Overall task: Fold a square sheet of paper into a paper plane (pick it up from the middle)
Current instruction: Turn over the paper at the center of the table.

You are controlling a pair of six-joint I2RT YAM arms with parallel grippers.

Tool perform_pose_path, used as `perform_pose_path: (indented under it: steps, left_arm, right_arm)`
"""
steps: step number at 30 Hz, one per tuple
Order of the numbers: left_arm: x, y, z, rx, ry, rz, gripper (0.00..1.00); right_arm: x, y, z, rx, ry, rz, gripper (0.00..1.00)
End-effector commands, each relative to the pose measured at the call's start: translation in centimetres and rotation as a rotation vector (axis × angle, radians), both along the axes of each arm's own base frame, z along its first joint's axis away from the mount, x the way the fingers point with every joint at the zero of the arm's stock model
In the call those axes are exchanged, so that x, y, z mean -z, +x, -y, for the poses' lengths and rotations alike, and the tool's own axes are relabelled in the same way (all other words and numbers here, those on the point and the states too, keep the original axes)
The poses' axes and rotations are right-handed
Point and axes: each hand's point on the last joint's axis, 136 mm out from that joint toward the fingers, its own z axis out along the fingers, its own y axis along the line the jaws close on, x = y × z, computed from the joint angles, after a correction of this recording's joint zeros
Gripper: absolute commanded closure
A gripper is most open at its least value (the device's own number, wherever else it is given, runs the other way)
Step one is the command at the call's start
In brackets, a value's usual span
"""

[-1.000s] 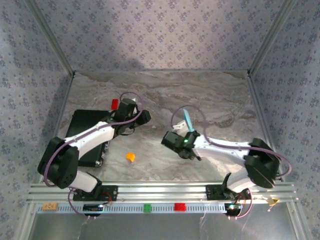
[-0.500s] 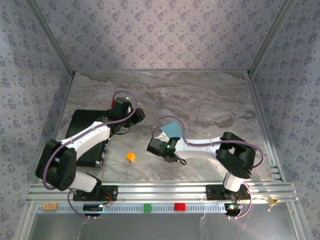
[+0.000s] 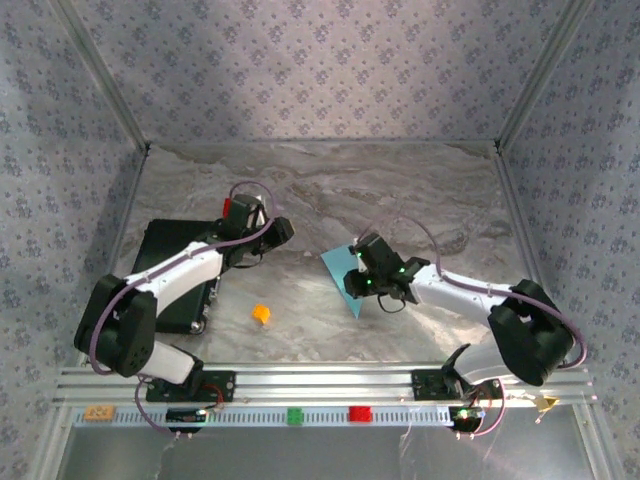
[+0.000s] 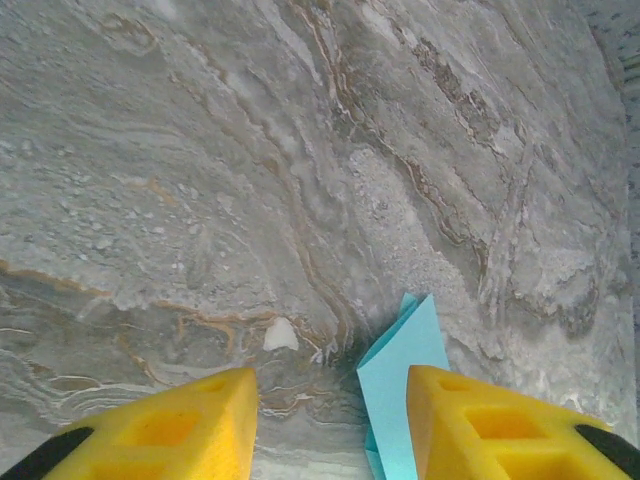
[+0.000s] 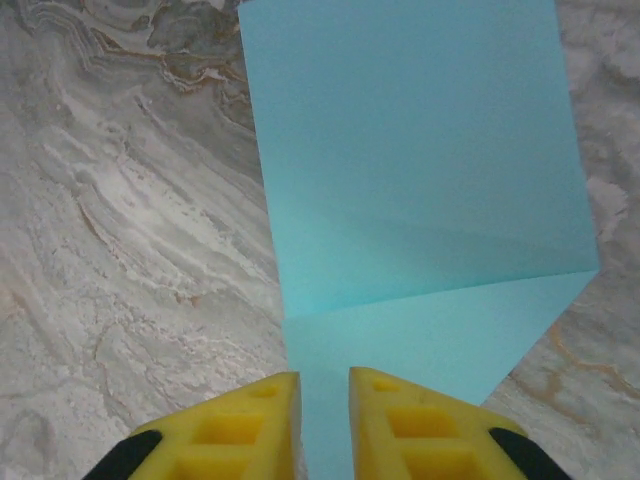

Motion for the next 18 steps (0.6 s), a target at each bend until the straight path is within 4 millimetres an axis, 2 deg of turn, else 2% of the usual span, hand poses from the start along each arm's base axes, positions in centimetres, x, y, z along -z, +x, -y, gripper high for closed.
perform_pose_path:
  steps: [1,3,7,15,18]
  left_arm:
    - [0.5,-0.2,1.2,0.046,-0.056,-0.02,0.59]
    - [0.6,-0.2,1.5,0.057,-0.065,-0.027,0.6]
    - [0.9,-0.3,1.9,0.074,-0.077,-0.037,0.61]
    - [1.6,-0.4,2.7,0.101,-0.102,-0.062,0.63]
    - [1.8,-0.4,2.8,0.103,-0.105,-0.067,0.64]
  right_arm:
    - [-1.0,-0.3,-1.8,-0.008,0.201,-0.085,0.89]
    - [-0.4,0.2,-1.0,0.036,0.223,-0.119,0.92]
    - [0.4,0.5,-0.8,0.063,0.268,-0.162,0.93]
    - [3.0,0.1,-0.6,0.129,0.278,-0.275,0.93]
    - [4.4,0.0,0.1,0.202,0.245,-0.323,0.93]
